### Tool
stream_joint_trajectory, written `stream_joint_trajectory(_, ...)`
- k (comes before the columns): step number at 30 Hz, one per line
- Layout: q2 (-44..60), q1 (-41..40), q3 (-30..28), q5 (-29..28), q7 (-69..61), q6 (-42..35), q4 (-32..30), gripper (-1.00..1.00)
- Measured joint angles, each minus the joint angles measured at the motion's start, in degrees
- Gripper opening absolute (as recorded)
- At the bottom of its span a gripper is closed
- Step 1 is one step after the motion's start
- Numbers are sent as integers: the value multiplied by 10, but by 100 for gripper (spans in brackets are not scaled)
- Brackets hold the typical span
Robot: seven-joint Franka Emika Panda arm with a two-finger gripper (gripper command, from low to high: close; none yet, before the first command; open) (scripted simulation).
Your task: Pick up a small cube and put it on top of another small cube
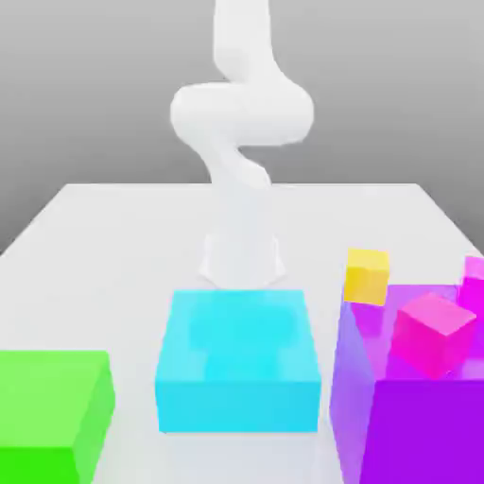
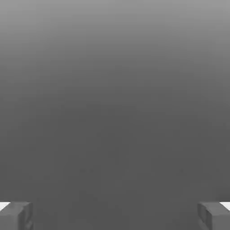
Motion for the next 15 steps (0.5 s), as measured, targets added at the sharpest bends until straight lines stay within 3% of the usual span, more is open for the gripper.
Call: stream_joint_trajectory(15, 311, 232, 154, 51, -196, 151, -135, 0)
